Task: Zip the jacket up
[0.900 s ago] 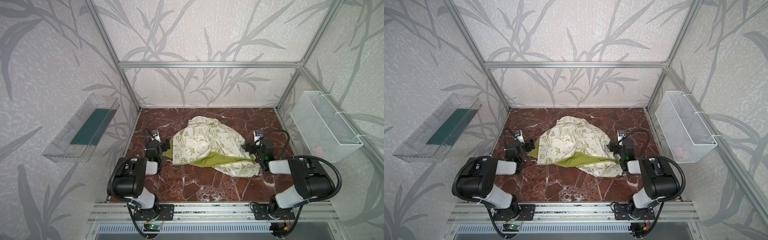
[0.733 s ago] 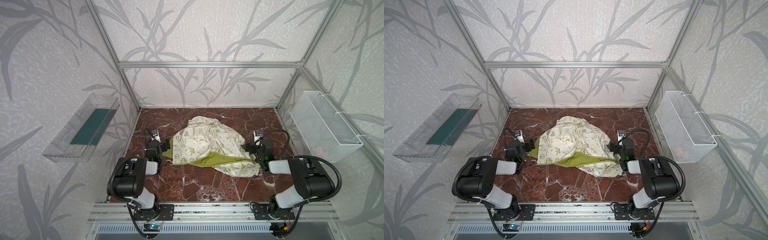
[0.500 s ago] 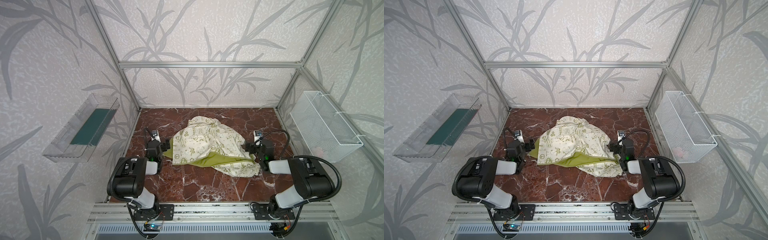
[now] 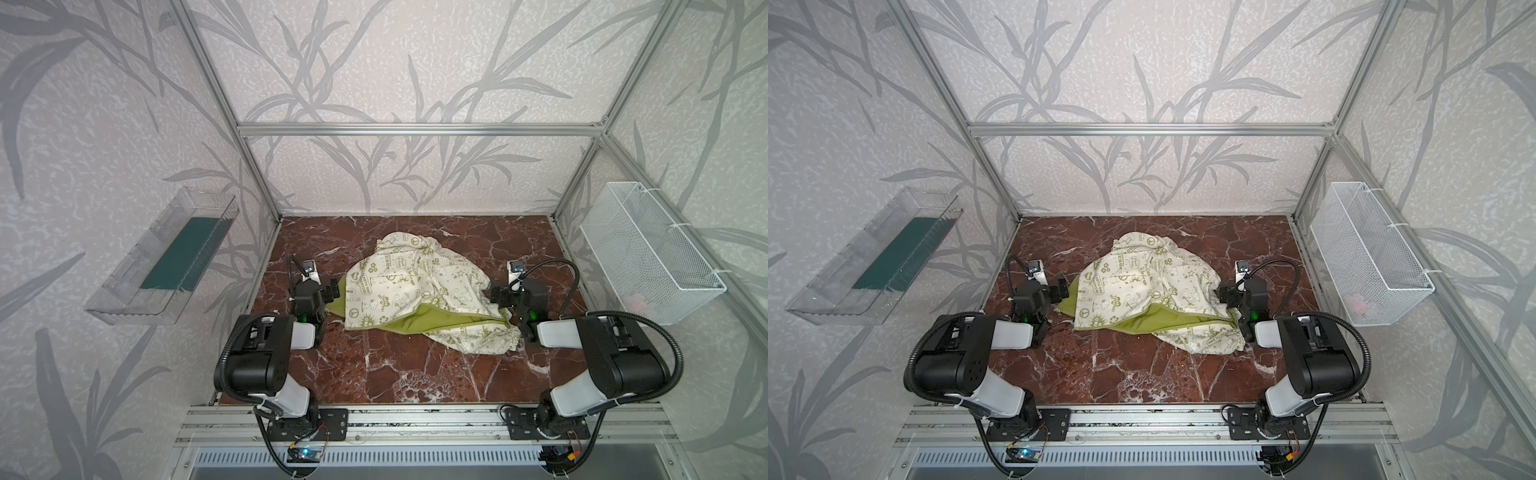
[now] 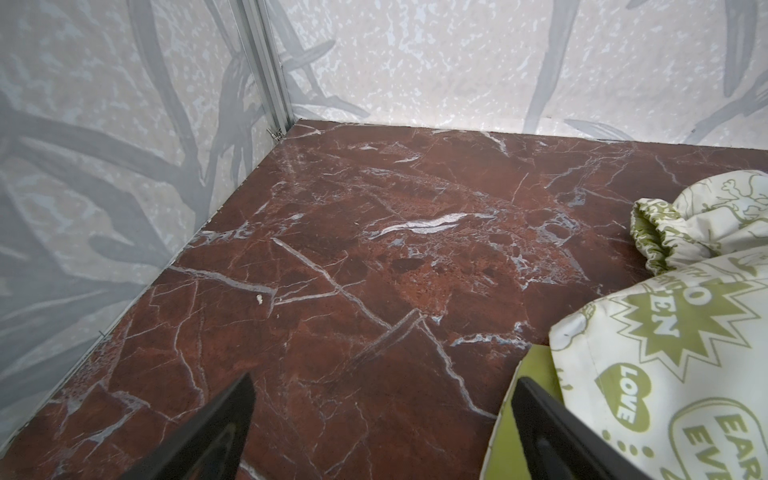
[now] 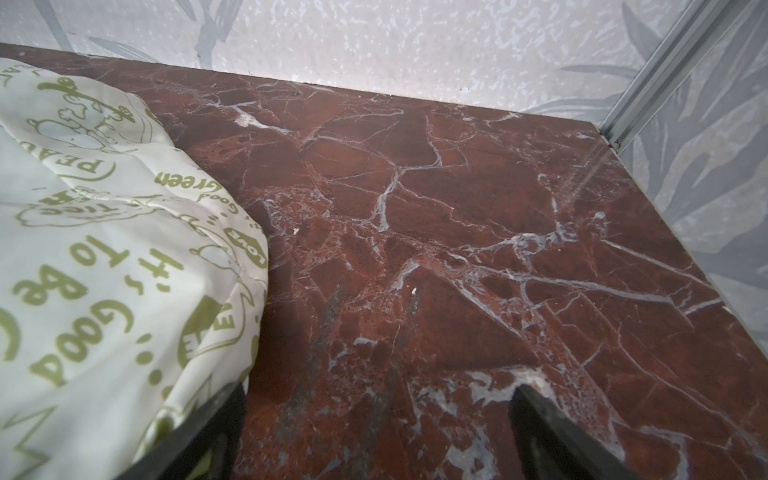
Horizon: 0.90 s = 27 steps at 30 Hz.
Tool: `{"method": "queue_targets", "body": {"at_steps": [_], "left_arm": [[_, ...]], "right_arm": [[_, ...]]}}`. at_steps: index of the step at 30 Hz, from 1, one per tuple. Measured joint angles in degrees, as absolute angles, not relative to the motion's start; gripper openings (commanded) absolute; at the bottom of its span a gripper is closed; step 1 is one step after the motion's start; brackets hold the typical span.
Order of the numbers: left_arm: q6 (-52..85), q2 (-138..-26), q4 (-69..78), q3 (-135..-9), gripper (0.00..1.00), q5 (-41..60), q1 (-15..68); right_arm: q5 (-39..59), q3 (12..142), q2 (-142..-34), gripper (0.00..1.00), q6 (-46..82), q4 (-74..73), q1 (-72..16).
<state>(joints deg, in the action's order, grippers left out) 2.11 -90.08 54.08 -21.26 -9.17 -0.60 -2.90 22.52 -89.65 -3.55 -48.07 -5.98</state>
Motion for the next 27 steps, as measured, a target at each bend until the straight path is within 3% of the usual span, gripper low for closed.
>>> {"method": "queue_targets", "body": {"at_steps": [4, 11, 19, 27], "left_arm": [[2.02, -87.31, 48.53, -22.02, 0.99, -9.74, -0.14], [2.74, -74.13, 16.86, -40.66, 0.99, -12.6, 0.43], [8.58, -64.95, -14.09, -48.42, 0.99, -6.98, 2.79], [15.11, -70.02, -33.28, -49.45, 0.96, 4.8, 5.8]], "right_arm": [[-2.9, 22.52, -89.65, 0.99, -3.55, -48.07, -5.98], [-3.92, 22.52, -88.9, 0.99, -4.05, -47.59, -6.46], [-10.96, 37.82, -70.43, 0.99, 0.75, -13.65, -10.92], [-8.21, 44.21, -56.62, 0.99, 10.98, 11.14, -13.28]]}}
